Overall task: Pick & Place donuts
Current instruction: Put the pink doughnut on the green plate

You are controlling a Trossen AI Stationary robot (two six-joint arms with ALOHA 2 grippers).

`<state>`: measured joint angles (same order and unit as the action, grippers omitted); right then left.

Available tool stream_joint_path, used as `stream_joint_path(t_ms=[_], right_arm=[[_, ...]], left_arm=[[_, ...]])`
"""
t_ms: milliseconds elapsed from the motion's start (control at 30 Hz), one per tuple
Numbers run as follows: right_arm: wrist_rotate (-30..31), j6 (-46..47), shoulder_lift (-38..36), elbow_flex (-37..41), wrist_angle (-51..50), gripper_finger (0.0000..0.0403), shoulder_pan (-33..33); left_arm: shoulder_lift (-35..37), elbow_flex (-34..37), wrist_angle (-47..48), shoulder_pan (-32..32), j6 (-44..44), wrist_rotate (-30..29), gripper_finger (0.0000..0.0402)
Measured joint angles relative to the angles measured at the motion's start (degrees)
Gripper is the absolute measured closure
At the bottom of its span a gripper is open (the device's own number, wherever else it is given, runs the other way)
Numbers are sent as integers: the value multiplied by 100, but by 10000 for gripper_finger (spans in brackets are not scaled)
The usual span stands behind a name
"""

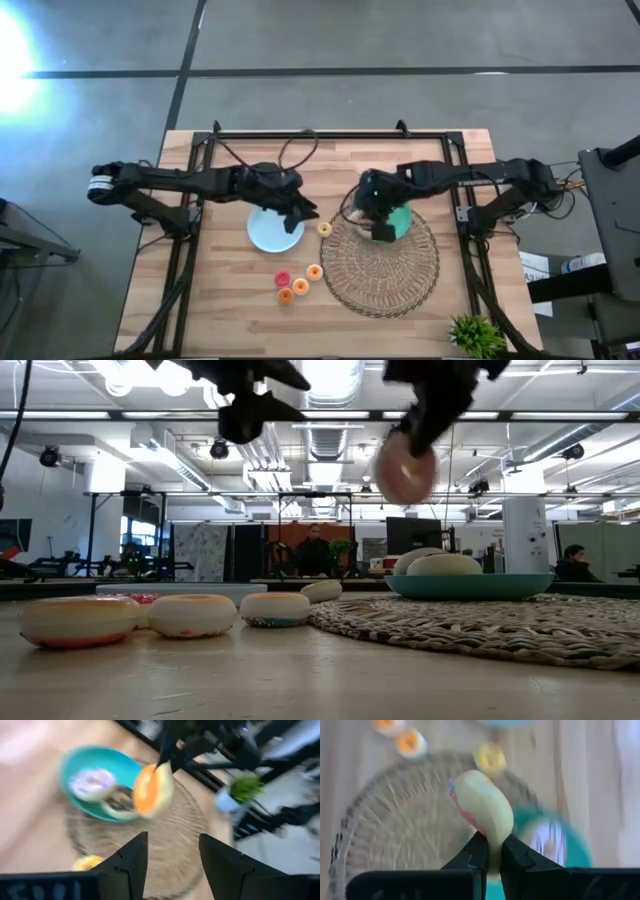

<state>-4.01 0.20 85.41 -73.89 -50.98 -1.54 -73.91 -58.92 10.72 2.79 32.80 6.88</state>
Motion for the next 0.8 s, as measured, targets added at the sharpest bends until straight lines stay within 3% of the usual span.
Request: stream_joint_path(t_ms=[167, 433, 667, 800], right_arm=[[-465, 938, -174, 312, -717, 382, -789], [-2529, 1315, -205, 1456, -868, 374, -2240], [-2535, 1289, -168, 2245, -198, 332, -2636], [-1647, 1239, -173, 2273, -129, 292, -2636]], left_arm=[[415, 0, 671, -49, -67, -665, 251], [444, 7, 1218, -508, 31, -1059, 251], [411, 9, 1784, -973, 317, -1649, 251], [409, 11, 1971, -1120, 514, -1773, 251]])
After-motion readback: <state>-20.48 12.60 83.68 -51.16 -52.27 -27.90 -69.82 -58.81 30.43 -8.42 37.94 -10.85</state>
